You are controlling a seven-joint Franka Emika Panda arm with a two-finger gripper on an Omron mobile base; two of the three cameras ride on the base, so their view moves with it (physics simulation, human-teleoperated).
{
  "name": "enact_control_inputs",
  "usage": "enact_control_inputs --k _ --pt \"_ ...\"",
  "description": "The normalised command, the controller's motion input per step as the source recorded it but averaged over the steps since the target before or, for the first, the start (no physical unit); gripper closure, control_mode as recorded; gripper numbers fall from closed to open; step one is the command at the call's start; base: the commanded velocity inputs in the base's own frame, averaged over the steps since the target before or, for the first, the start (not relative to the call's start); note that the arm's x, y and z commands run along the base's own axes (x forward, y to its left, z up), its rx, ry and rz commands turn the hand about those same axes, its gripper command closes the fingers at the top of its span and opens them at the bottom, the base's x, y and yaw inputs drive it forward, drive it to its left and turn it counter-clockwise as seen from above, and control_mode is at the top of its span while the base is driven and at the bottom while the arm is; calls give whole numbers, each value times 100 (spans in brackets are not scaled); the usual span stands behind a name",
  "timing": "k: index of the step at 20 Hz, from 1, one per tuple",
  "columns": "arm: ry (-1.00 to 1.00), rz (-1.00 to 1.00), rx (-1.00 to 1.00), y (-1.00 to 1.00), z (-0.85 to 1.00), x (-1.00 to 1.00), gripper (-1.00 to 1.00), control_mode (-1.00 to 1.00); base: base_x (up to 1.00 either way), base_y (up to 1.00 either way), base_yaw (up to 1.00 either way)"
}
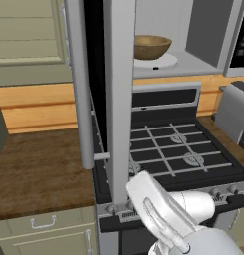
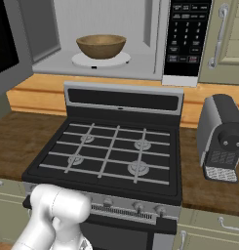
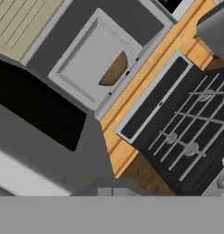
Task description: Open the microwave, place the bowl with waffle inside the microwave, then close the microwave door and turn it on.
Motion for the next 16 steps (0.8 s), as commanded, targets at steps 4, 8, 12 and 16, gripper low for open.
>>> enact_control_inputs --k 4,8,12,16 --pt "-1 0 -27 95 -39 17 100 -100 0 0 0" --pt "0 0 -35 80 -48 54 100 -100 0 0 0" --pt "0 -4 -33 65 -58 100 100 -100 0 0 0" --pt "-5 -3 -33 73 -68 100 100 -100 0 0 0"
